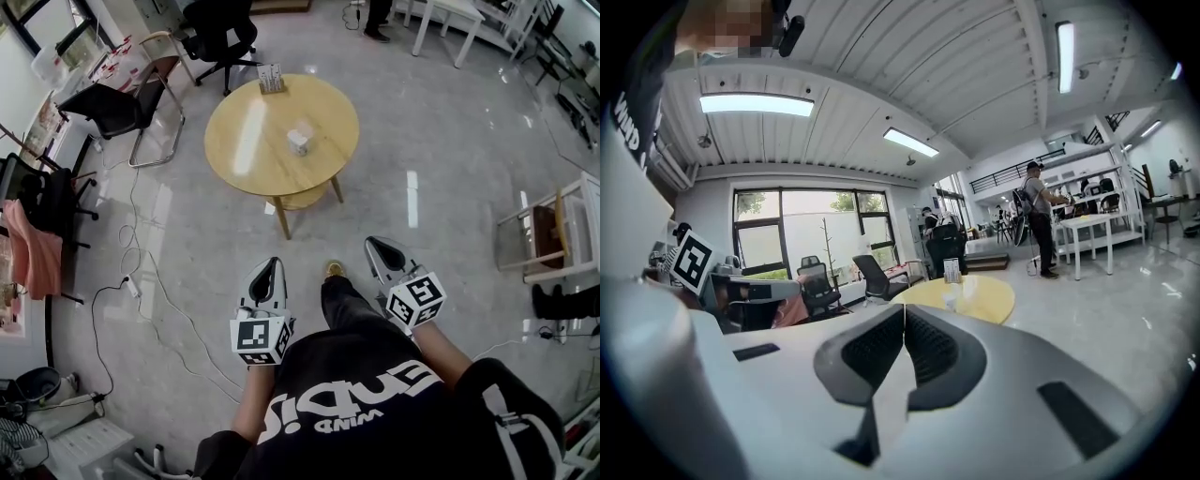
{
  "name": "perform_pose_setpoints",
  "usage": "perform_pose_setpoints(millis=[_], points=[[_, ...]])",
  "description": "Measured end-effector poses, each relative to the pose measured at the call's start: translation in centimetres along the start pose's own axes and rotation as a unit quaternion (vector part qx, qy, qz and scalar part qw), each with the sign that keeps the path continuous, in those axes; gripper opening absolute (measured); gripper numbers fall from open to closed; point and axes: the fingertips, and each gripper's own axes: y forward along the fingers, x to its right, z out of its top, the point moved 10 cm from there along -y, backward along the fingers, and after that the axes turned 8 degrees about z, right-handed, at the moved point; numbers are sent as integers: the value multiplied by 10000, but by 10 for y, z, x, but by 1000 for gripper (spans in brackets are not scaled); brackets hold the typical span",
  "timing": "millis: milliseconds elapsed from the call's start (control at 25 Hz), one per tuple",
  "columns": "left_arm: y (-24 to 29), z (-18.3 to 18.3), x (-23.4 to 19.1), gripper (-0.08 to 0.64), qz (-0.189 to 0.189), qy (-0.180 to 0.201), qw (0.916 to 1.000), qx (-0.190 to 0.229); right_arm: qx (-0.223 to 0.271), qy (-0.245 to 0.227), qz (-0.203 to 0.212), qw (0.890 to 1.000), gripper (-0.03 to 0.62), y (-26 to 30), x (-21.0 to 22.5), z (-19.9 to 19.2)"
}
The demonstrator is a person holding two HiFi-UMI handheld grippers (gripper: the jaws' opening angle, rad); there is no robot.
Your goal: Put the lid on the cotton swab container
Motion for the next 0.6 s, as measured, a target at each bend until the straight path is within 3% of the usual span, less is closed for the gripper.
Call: perform_pose_setpoints(millis=[600], points=[[121, 40, -32, 11, 64, 27, 9999, -128, -110, 149, 131, 9997, 3, 90, 88, 35]])
